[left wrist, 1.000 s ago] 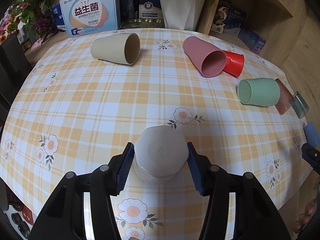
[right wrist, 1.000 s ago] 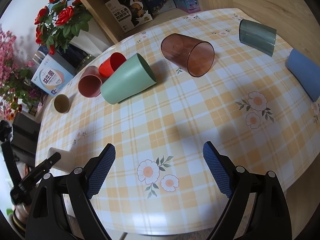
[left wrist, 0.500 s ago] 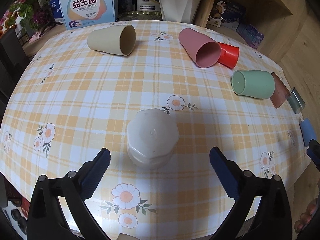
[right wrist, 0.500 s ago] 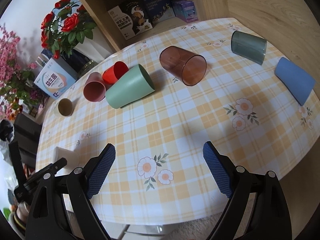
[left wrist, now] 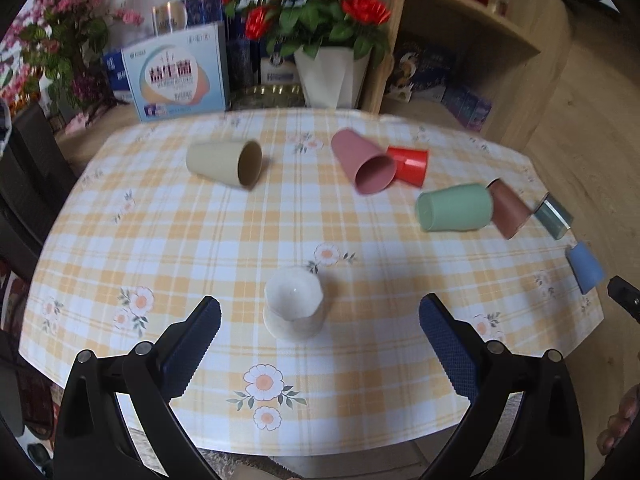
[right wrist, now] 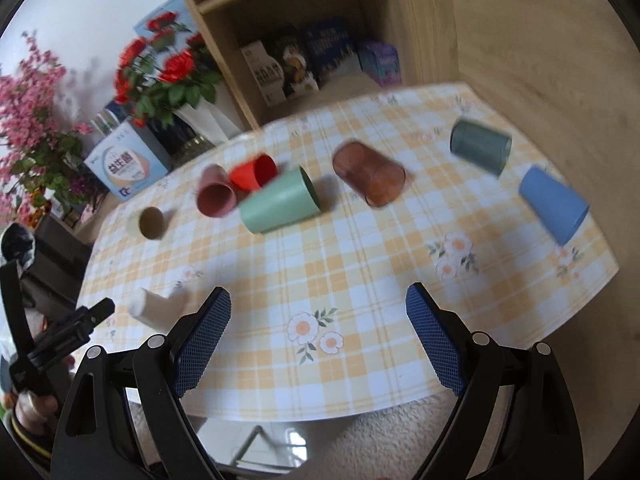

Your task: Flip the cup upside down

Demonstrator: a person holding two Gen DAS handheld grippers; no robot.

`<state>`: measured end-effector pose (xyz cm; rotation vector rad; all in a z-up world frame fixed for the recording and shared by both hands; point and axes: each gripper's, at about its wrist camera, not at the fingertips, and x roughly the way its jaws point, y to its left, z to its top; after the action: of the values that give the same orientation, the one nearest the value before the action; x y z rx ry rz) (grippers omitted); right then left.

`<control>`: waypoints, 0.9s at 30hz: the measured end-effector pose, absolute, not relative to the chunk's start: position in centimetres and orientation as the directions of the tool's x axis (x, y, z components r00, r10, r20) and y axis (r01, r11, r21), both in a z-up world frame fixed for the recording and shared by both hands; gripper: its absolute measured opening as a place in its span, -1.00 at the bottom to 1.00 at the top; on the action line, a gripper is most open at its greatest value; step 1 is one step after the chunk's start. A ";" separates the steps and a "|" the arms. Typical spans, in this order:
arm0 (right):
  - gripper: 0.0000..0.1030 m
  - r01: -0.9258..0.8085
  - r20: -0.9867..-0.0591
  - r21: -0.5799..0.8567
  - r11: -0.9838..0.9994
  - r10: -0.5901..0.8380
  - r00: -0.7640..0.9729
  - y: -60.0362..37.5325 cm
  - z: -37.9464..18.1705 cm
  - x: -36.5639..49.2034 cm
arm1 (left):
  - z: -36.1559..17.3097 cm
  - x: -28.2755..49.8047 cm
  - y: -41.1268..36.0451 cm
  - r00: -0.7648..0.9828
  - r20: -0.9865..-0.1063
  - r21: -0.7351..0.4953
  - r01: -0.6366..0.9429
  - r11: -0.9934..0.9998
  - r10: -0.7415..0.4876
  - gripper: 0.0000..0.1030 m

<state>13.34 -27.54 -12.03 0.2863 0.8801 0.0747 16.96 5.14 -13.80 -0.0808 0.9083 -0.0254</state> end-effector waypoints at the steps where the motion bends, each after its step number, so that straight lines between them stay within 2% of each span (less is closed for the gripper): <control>1: 0.68 0.043 -0.736 0.267 0.963 0.176 0.653 -27.4 -11.0 12.9 | -12.7 16.4 5.0 0.631 -0.774 -0.074 -0.005 0.997 -0.054 0.88; 4: 0.68 0.027 -0.704 0.213 0.977 0.134 0.697 -26.7 -8.3 11.7 | -9.2 14.5 4.5 0.683 -0.729 -0.049 0.004 0.999 -0.038 0.88; 9: 0.68 0.009 -0.627 0.162 0.987 0.096 0.773 -26.2 -4.0 8.9 | -3.3 10.1 4.3 0.803 -0.596 -0.044 -0.001 0.999 -0.026 0.88; 13: 0.68 0.012 -0.583 0.137 0.990 0.071 0.809 -26.1 -1.7 6.7 | -0.2 6.8 3.6 0.862 -0.506 -0.011 -0.016 1.000 0.008 0.88; 16: 0.68 0.017 -0.561 0.124 0.992 0.056 0.826 -26.1 -0.5 5.2 | 1.4 4.5 2.8 0.889 -0.458 0.001 0.013 1.000 -0.011 0.88; 27: 0.68 0.004 -0.525 0.096 0.995 0.048 0.850 -25.0 0.1 2.4 | 1.7 1.2 0.2 0.897 -0.435 -0.013 0.076 0.997 -0.074 0.88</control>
<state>2.35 -24.97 0.09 0.0946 0.5551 0.0232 1.16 0.18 1.71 0.0041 0.4507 -0.0773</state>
